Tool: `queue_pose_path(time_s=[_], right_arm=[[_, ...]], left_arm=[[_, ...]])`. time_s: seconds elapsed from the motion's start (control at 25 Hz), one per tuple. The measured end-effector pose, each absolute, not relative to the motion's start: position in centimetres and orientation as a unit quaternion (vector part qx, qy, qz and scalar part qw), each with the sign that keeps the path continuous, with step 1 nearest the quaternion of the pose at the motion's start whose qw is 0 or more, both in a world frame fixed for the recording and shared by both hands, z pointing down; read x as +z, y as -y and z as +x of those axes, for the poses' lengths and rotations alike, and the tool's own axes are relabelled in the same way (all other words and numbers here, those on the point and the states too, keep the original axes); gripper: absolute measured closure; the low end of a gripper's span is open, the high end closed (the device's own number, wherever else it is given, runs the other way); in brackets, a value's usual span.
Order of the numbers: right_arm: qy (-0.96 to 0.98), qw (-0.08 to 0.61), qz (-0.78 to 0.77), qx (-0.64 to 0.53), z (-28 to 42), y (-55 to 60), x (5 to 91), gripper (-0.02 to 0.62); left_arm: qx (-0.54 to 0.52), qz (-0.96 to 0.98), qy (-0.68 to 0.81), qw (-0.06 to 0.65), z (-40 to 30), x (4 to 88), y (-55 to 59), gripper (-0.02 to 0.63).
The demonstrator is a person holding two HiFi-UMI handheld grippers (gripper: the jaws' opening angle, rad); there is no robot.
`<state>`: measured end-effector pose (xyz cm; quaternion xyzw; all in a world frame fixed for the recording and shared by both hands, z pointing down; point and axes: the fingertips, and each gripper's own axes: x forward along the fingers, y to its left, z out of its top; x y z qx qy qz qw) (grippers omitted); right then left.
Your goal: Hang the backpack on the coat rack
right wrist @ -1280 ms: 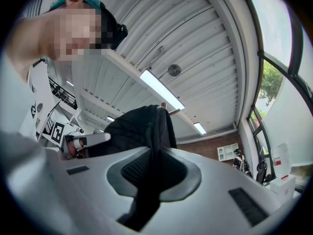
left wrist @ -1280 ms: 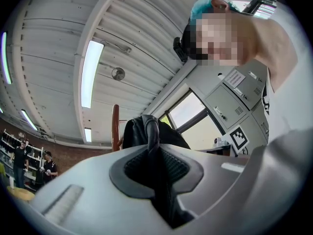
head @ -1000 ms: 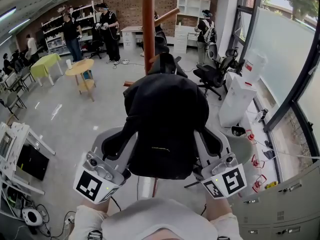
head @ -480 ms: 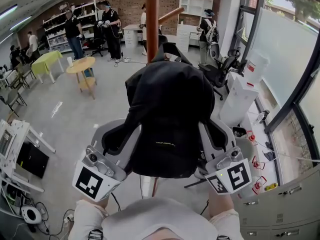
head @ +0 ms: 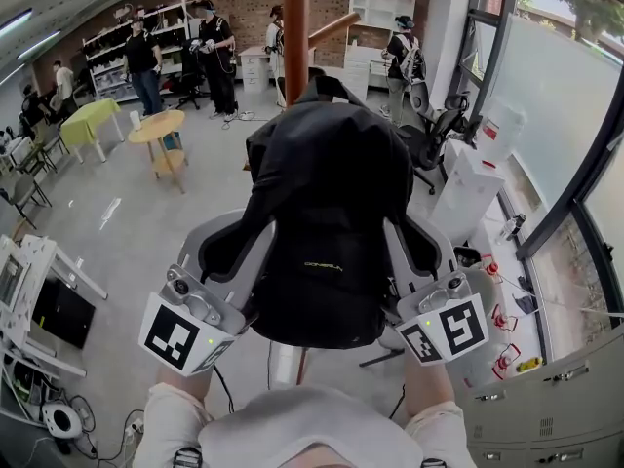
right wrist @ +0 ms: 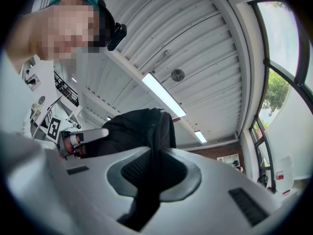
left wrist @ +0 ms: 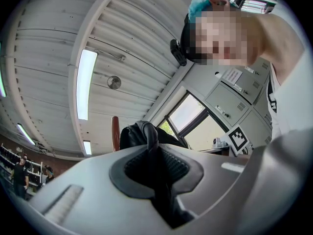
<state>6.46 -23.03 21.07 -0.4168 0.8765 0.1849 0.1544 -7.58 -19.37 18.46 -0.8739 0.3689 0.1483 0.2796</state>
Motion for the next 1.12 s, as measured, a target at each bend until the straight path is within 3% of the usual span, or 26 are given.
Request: queue_pose_path(time_s=[1.12], right_arm=[[-0.895, 0.096, -0.425, 0.1, 6.0, 27.5, 28.7, 0.543]], left_arm=[[0.115, -0.897, -0.396, 0.161, -8.5, 25.9, 24.6, 0.56]])
